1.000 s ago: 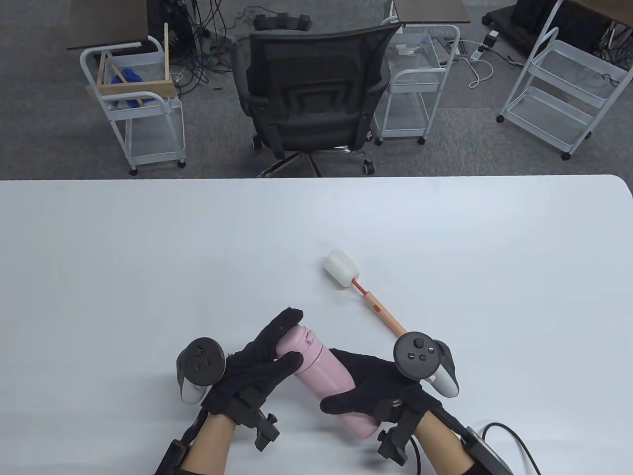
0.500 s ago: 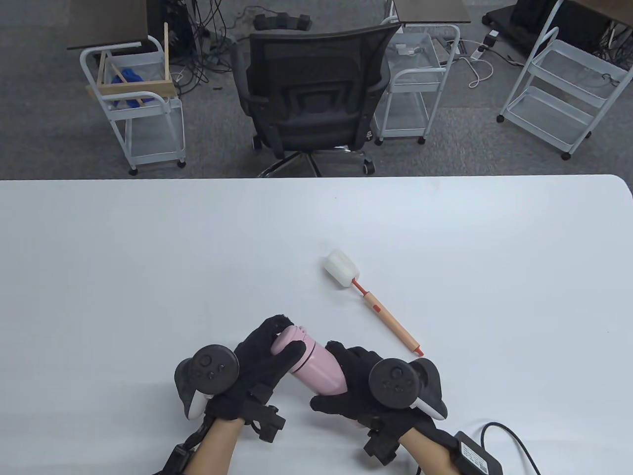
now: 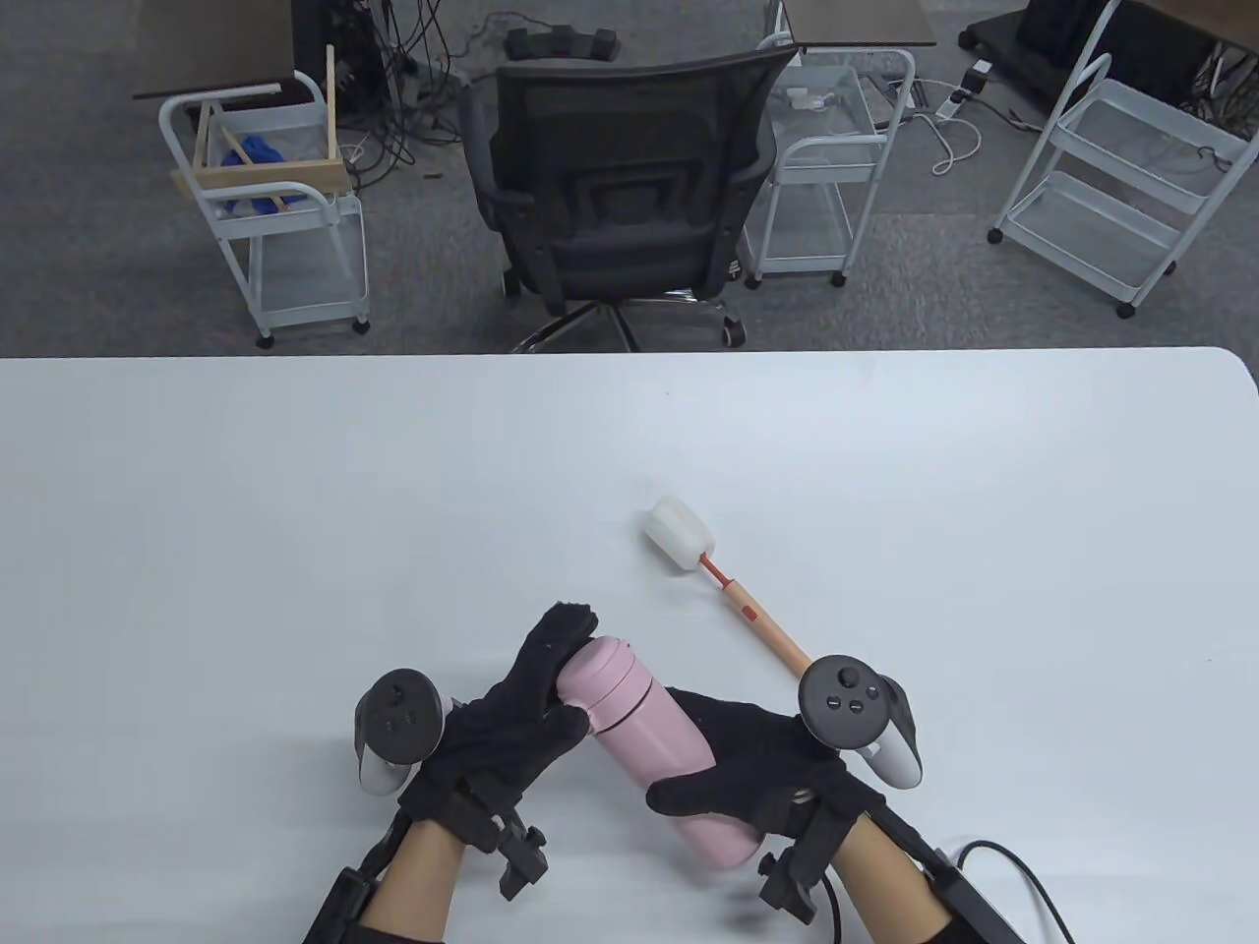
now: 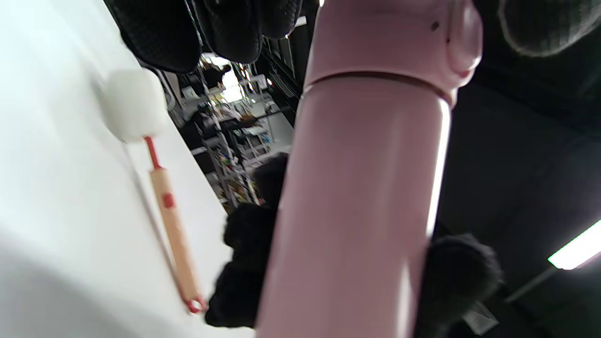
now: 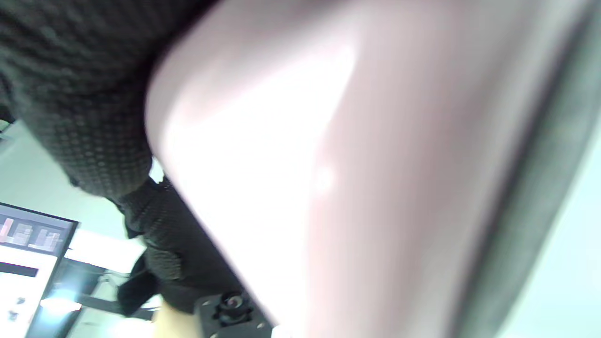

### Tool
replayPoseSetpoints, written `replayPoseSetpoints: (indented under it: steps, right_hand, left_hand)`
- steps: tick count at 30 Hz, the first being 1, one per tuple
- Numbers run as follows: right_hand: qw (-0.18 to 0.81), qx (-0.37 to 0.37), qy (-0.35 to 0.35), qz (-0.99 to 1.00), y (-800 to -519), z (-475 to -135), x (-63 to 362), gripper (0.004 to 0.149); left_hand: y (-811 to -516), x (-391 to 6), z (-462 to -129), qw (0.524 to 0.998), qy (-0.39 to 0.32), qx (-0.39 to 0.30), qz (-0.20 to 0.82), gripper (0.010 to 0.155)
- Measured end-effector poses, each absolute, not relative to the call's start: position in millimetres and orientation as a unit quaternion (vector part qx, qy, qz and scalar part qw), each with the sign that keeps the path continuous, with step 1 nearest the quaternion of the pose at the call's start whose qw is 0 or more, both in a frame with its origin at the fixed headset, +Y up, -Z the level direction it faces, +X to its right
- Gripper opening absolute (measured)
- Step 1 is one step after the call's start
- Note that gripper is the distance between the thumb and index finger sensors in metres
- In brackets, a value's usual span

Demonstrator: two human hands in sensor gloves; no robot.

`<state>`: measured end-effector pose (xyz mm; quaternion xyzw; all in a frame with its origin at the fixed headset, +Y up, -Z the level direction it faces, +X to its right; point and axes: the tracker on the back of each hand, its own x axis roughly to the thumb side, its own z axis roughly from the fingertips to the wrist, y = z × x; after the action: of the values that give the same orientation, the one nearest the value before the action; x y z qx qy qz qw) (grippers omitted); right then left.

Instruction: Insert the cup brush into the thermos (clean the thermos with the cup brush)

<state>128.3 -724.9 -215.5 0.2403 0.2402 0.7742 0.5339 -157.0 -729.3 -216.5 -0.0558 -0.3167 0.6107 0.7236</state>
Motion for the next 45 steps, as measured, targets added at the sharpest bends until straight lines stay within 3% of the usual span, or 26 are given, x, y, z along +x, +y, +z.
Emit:
replayPoseSetpoints:
  steps: [5,8,19,27,33,38,41,45]
  right_hand:
    - [0.584,0.257,0.312,0.704,-736.8,-219.7,126.3,0.089]
    - [0.581,0.255,0.315,0.706,-737.3,-219.6,126.3,0.089]
    - [0.474,0.253,0.207,0.817,-719.8,-208.4,120.9,0.089]
    - [0.411,0.247,0.138,0.867,-715.4,-201.1,116.3,0.089]
    - [0.365,0.244,0.078,0.895,-707.8,-191.6,109.2,0.089]
    - [0.331,0.237,0.044,0.912,-701.4,-185.3,105.0,0.089]
    - [0.343,0.232,0.042,0.909,-699.8,-186.6,108.8,0.089]
    - [0.417,0.203,0.011,0.886,-697.3,-192.7,124.1,0.089]
  left_hand:
    - [-728.0,-152.8,-217.6,0.686,-0.348,-0.086,0.633,0.088]
    - [-727.1,-154.2,-219.2,0.690,-0.335,-0.078,0.637,0.080]
    - [-722.7,-158.8,-219.2,0.769,-0.290,-0.047,0.567,0.090]
    - [-720.6,-157.5,-217.0,0.794,-0.264,-0.029,0.547,0.091]
    - [-715.5,-160.2,-210.1,0.820,-0.206,-0.009,0.534,0.082]
    - [-712.3,-173.4,-207.6,0.823,-0.145,0.024,0.549,0.085]
    - [-709.5,-185.7,-209.1,0.829,-0.130,0.064,0.540,0.086]
    - [-705.5,-202.4,-209.7,0.904,-0.090,0.120,0.400,0.087]
